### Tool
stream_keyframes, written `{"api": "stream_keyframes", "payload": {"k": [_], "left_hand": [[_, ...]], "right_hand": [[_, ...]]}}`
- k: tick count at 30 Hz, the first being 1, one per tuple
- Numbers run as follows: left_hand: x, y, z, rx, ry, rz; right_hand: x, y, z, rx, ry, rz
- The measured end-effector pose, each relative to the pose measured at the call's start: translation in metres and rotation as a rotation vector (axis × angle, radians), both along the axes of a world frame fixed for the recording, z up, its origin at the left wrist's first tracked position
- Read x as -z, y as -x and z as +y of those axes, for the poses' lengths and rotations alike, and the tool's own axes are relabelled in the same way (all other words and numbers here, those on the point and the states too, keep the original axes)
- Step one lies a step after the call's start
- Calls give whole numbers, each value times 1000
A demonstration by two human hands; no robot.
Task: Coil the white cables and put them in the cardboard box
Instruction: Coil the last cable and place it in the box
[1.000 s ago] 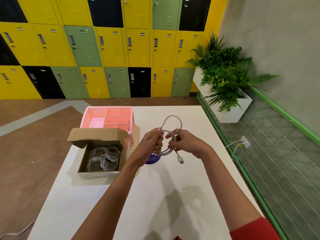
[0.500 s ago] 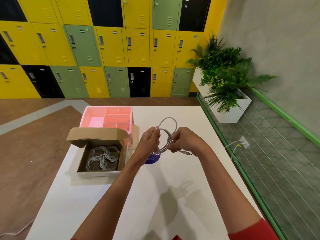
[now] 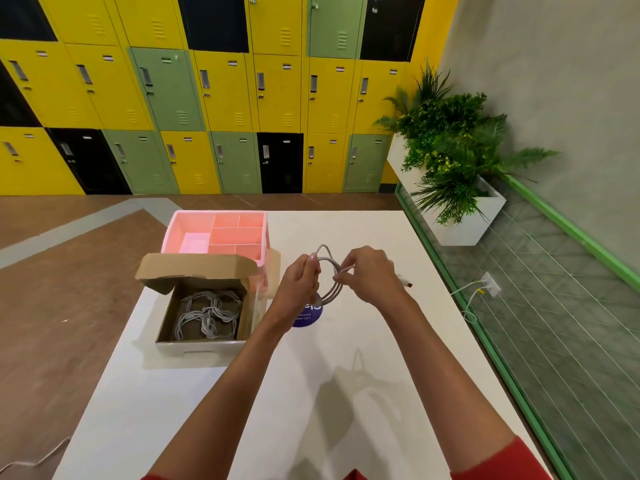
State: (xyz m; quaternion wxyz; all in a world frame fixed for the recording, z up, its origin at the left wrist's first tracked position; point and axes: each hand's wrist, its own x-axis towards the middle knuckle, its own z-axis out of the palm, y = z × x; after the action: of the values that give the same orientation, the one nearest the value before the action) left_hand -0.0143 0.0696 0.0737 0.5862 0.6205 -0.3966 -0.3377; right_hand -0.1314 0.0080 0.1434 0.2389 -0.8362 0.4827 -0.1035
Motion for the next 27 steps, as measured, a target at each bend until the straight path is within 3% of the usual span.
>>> {"api": "stream_keyframes", "payload": {"k": [2,7,14,22,27], "left_hand": [[0,0,-2,-17,0,-18],[8,-3,-2,-58,-41,-49],[16,1,1,-31,-66,-141],[24,2,8,4,9,-289],[9,9,14,116,34,-259]], "right_hand": [[0,1,0,-1,65,-66],[-13,4,3,-158,-38,-261],[-25,5,-3,-215,-124,-469],[-31,14,-26,-49,-86,-669],[-24,24,-43,153,-177,-788]]}}
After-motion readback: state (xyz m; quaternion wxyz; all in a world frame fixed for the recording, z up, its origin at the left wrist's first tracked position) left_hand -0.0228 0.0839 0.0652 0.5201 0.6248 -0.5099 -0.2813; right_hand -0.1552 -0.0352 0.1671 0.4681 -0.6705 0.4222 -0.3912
